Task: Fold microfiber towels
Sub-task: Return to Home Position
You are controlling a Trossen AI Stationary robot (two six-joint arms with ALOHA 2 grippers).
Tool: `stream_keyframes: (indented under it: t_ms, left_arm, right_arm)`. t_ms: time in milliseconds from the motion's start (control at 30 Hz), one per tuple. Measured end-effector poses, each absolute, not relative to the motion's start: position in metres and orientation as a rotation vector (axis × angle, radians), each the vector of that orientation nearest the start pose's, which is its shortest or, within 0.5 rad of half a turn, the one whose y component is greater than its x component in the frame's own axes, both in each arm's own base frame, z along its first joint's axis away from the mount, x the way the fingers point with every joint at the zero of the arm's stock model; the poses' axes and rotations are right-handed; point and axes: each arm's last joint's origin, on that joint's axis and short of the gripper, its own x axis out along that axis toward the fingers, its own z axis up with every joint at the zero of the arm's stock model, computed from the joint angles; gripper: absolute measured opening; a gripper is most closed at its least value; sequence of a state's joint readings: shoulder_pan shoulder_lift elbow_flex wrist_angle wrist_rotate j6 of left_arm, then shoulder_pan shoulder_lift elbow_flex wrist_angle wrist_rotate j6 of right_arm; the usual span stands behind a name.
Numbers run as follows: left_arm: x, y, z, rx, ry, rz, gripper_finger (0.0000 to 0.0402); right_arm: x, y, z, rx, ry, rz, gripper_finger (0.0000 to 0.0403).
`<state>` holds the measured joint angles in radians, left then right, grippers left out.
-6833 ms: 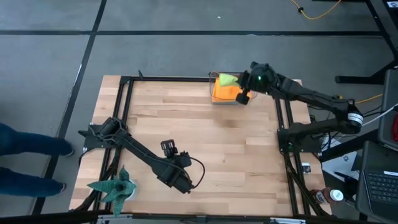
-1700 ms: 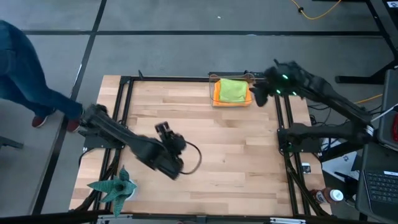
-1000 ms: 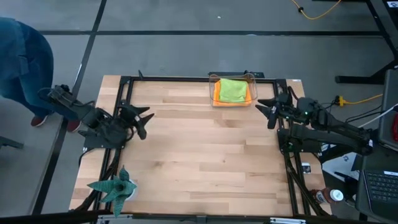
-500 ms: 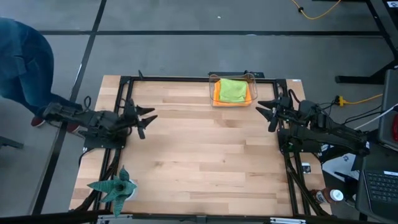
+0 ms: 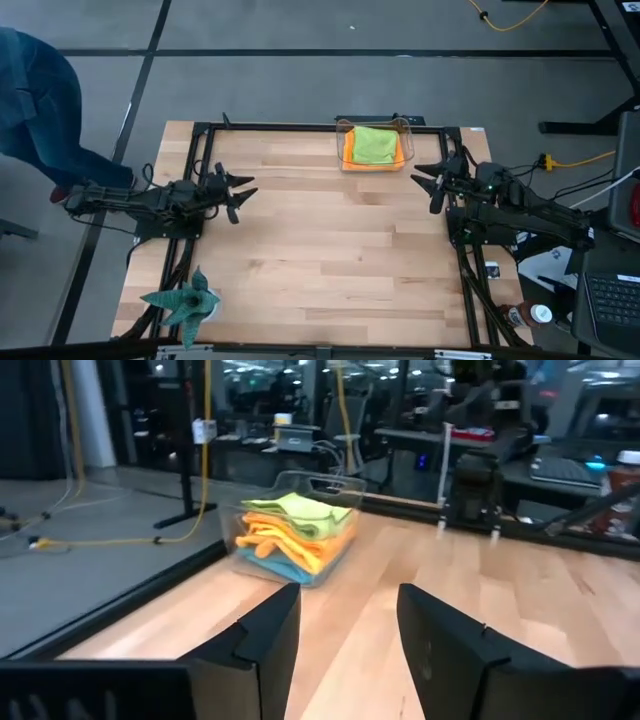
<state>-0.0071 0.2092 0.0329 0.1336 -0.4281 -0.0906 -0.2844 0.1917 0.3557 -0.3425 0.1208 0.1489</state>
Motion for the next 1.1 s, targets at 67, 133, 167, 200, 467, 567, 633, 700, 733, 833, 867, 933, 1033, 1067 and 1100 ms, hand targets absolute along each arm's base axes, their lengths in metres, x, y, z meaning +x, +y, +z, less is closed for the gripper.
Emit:
stream_keyframes:
  t_ms: [67, 133, 167, 200, 467, 567, 633, 700, 733, 833, 867, 933, 1033, 1067, 1100]
  left_arm:
    - [0.108, 0.011, 0.166, -0.068, 0.010, 0.396, 0.0161]
    - [0.107, 0.011, 0.168, -0.067, -0.012, 0.366, 0.0161]
    - [0.107, 0.011, 0.169, -0.065, -0.025, 0.357, 0.0161]
    - [0.107, 0.011, 0.170, -0.058, -0.029, 0.353, 0.0161]
    - [0.107, 0.011, 0.167, -0.077, 0.001, 0.356, 0.0161]
    - [0.107, 0.011, 0.167, -0.067, -0.001, 0.356, 0.0161]
    - [0.107, 0.011, 0.167, -0.067, -0.001, 0.356, 0.0161]
    - [0.107, 0.011, 0.167, -0.067, 0.000, 0.356, 0.0161]
    - [0.107, 0.011, 0.167, -0.067, -0.001, 0.356, 0.0161]
    - [0.107, 0.011, 0.167, -0.067, -0.001, 0.356, 0.0161]
    - [0.107, 0.011, 0.167, -0.067, -0.001, 0.356, 0.0161]
    - [0.107, 0.011, 0.167, -0.067, -0.001, 0.356, 0.0161]
    - [0.107, 0.011, 0.167, -0.067, -0.001, 0.356, 0.0161]
    - [0.107, 0.011, 0.167, -0.067, -0.001, 0.357, 0.0161]
    - [0.107, 0.011, 0.167, -0.067, -0.001, 0.357, 0.0161]
  right_arm:
    - [0.083, -0.028, 0.236, 0.160, 0.147, -0.427, 0.0163]
    - [0.084, -0.029, 0.235, 0.180, 0.127, -0.428, 0.0163]
    - [0.086, -0.029, 0.233, 0.188, 0.115, -0.428, 0.0163]
    - [0.088, -0.030, 0.229, 0.188, 0.104, -0.427, 0.0163]
    - [0.102, -0.032, 0.188, 0.092, -0.005, -0.367, 0.0163]
    - [0.104, -0.031, 0.178, 0.063, -0.034, -0.313, 0.0163]
    - [0.105, -0.031, 0.169, 0.046, -0.024, -0.300, 0.0163]
    - [0.105, -0.031, 0.164, 0.050, 0.031, -0.302, 0.0163]
    - [0.104, -0.031, 0.162, 0.052, 0.050, -0.303, 0.0163]
    - [0.104, -0.031, 0.159, 0.086, 0.081, -0.304, 0.0163]
    - [0.104, -0.031, 0.158, 0.129, 0.083, -0.306, 0.0163]
    - [0.104, -0.031, 0.156, 0.220, 0.092, -0.312, 0.0163]
    - [0.104, -0.031, 0.155, 0.273, 0.093, -0.316, 0.0163]
    - [0.104, -0.031, 0.154, 0.273, 0.098, -0.316, 0.0163]
    - [0.104, -0.031, 0.154, 0.269, 0.101, -0.316, 0.0163]
